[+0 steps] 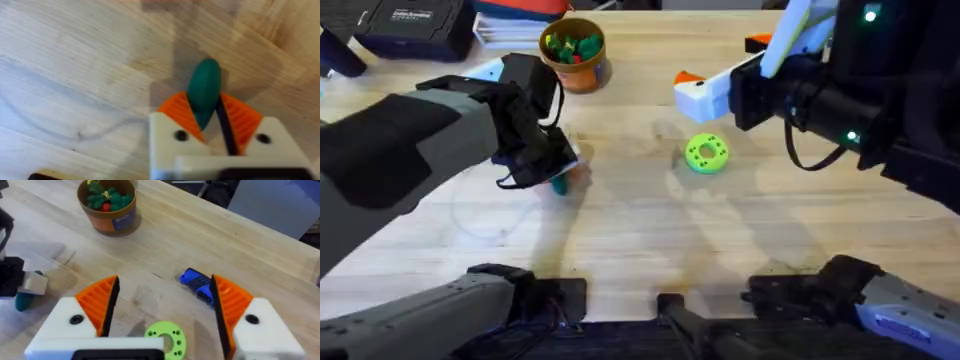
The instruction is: Pick up the gripper from the table and insert it into the empty holder that is missing its gripper. Then pick up a screw, insert it into the mounting hole, and use the screwdriver to tighten it. Finally, clean up the table by picking up the vegetable and placing it into the bucket.
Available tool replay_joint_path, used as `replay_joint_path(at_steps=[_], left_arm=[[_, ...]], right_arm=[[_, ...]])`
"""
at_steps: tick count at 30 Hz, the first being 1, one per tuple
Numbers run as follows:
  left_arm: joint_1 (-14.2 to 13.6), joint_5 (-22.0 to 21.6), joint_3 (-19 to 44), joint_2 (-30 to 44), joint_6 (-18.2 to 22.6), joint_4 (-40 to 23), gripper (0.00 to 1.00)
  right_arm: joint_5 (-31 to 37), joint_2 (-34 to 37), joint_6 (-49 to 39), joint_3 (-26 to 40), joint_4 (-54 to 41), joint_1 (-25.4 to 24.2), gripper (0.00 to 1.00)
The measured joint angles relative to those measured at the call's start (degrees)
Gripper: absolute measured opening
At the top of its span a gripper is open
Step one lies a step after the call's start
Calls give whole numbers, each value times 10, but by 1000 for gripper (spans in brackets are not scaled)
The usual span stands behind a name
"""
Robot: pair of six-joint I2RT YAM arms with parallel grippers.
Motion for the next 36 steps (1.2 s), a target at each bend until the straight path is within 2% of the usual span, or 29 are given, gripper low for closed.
replay_joint_path(at_steps=[2,3,4,9,15,19,25,36], left_arm=[[0,-1,1,0,1,0,134],[0,-4,3,-1,1,-3,43],[0,-3,6,-1,1,-4,20],[0,5,46,5,5,-29,20],[0,10,184,7,34,-27,20],[0,-5,242,7,52,61,20],[0,-25,248,23,67,186,20],[5,-30,248,158,71,295,20]], right_arm=[[0,0,0,0,0,0,994],[0,0,0,0,0,0,995],[0,0,0,0,1,0,994],[0,0,0,0,4,0,994],[0,0,-2,0,22,0,994],[0,0,-2,0,24,0,994],[0,0,-2,0,24,0,994],[0,0,-2,0,24,0,994]])
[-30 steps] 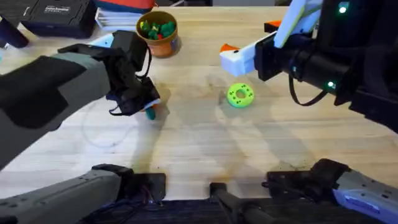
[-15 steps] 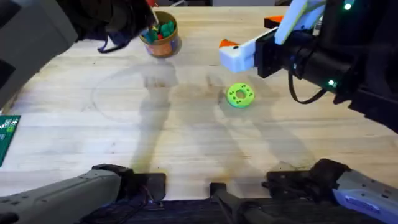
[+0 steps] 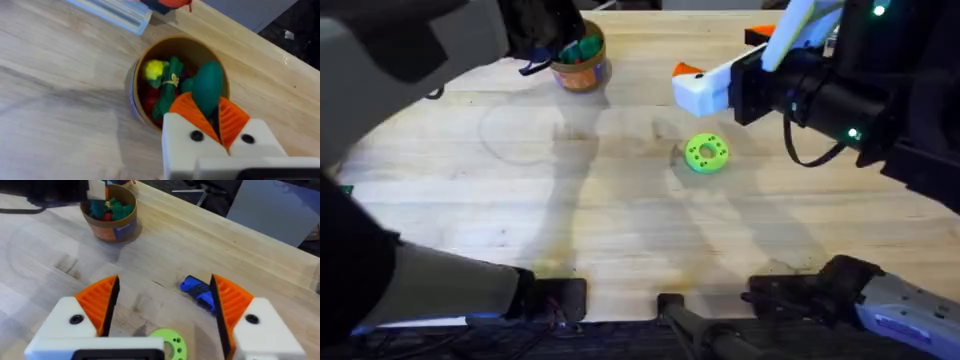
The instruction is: Pick up the gripper from the table and insert it into the empty holder that is missing its gripper. Then pick up a screw, insert it into the mounting hole, and use the screwdriver to tighten it. Finally, clean up the table by picking up the vegetable and placing it into the bucket.
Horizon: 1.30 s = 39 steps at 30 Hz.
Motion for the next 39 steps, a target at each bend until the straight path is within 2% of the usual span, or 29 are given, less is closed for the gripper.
replay_joint_path(at_steps=[3,7,13,15,17,19,24,31,34,39], left_arm=[[0,0,0,21,0,28,20],[0,0,0,23,2,23,158],[0,0,0,23,2,19,458],[0,0,0,22,2,7,603],[0,0,0,18,2,0,697],[0,0,0,6,3,-9,751],[0,0,0,-86,12,-97,959],[0,13,2,-276,57,-289,988],[0,46,3,-340,105,-363,988],[0,104,3,-404,187,-428,988]], right_arm=[[0,0,-3,0,0,0,994],[0,0,-6,0,0,0,993],[0,0,-7,0,0,0,993],[0,0,-7,0,0,0,994],[0,0,-7,0,0,0,992],[0,0,-7,0,0,0,993],[0,-14,-7,0,-11,0,993],[0,-98,-2,0,-97,-4,993],[0,-123,15,1,-141,-9,994],[0,-139,50,18,-226,-11,994]])
